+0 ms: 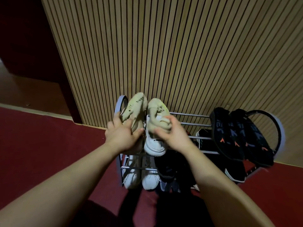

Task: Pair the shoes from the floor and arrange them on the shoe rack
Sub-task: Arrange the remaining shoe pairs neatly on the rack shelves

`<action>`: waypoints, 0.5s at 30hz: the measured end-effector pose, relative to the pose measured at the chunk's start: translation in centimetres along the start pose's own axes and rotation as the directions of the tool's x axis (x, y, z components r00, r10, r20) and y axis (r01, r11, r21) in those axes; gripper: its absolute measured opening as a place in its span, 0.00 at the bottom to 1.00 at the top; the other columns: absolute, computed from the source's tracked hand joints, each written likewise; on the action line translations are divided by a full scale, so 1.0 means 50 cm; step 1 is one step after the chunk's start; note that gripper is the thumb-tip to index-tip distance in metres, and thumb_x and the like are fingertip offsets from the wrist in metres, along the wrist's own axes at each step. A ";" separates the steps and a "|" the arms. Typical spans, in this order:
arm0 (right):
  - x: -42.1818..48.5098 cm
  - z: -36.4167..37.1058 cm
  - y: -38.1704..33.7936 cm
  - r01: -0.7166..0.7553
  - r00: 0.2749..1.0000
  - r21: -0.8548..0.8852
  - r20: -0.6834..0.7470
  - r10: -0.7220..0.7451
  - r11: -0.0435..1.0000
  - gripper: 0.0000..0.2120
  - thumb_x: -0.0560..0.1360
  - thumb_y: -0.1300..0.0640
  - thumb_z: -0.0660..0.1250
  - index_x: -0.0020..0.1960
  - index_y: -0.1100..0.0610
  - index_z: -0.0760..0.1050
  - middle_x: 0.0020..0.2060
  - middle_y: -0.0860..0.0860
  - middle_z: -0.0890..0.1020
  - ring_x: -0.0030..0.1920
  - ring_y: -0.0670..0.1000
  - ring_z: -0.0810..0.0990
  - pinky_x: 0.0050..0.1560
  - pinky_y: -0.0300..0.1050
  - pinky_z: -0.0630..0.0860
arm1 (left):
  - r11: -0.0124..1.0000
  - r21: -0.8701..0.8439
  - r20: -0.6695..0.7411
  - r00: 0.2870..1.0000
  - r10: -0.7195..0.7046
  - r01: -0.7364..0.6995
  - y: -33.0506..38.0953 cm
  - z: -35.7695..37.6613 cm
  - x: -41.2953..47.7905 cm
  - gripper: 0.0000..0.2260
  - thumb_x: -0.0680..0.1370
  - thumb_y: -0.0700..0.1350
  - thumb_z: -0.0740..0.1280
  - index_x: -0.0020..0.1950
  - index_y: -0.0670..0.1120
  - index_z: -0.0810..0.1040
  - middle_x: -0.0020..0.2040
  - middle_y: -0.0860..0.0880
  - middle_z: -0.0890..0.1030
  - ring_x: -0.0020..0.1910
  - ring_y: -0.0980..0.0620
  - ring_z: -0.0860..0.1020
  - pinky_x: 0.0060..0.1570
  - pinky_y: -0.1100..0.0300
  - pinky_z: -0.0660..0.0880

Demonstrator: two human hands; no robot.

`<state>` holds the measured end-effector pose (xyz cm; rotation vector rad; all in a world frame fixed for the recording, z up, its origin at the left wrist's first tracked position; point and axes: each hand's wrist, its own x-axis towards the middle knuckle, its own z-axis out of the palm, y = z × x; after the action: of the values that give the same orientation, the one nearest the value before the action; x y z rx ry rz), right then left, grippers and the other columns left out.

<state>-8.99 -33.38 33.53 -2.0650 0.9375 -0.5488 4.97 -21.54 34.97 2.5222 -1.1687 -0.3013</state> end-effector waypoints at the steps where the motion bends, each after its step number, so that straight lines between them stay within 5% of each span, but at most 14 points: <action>1: -0.003 -0.024 0.008 0.005 1.000 0.039 -0.020 -0.004 0.999 0.29 0.70 0.51 0.73 0.67 0.55 0.66 0.63 0.53 0.73 0.60 0.50 0.75 0.61 0.42 0.70 | 0.999 0.025 -0.024 0.999 0.030 -0.029 0.000 0.007 -0.005 0.26 0.77 0.64 0.56 0.72 0.55 0.63 0.76 0.45 0.48 0.69 0.39 0.56 0.68 0.50 0.56; 5: -0.026 -0.087 0.055 -0.026 0.992 -0.136 0.116 0.042 0.990 0.30 0.72 0.55 0.70 0.70 0.52 0.61 0.65 0.50 0.68 0.60 0.46 0.71 0.57 0.33 0.64 | 0.985 0.136 -0.075 0.990 0.118 -0.107 0.026 0.032 -0.017 0.25 0.78 0.62 0.55 0.74 0.60 0.59 0.76 0.46 0.52 0.70 0.40 0.54 0.69 0.49 0.54; 8: -0.043 -0.063 0.076 -0.152 0.972 -0.034 0.178 0.156 0.988 0.37 0.72 0.52 0.71 0.74 0.48 0.54 0.70 0.51 0.65 0.65 0.49 0.68 0.66 0.40 0.63 | 0.968 0.221 -0.039 0.990 0.132 -0.120 0.035 0.044 -0.017 0.27 0.77 0.62 0.56 0.75 0.60 0.55 0.76 0.46 0.49 0.71 0.38 0.52 0.70 0.48 0.54; 11: -0.036 -0.013 0.078 -0.171 0.984 -0.045 0.047 0.173 0.984 0.44 0.70 0.44 0.72 0.76 0.48 0.50 0.74 0.51 0.58 0.72 0.54 0.59 0.74 0.50 0.56 | 0.977 0.175 0.009 0.992 0.125 -0.124 0.022 0.048 -0.010 0.28 0.78 0.62 0.56 0.76 0.58 0.54 0.77 0.47 0.47 0.73 0.37 0.51 0.70 0.46 0.56; 15: -0.024 0.013 0.064 -0.208 0.976 -0.095 -0.084 0.200 0.974 0.38 0.73 0.44 0.68 0.77 0.49 0.52 0.75 0.52 0.53 0.73 0.58 0.56 0.72 0.47 0.54 | 0.983 0.111 0.030 0.989 0.145 -0.148 0.013 0.046 -0.003 0.25 0.79 0.59 0.56 0.76 0.58 0.55 0.77 0.49 0.49 0.74 0.38 0.49 0.69 0.45 0.60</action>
<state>-10.73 -33.48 30.52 -2.0198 1.2293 -0.4787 3.66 -22.31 33.11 2.5156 -1.4083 -0.2321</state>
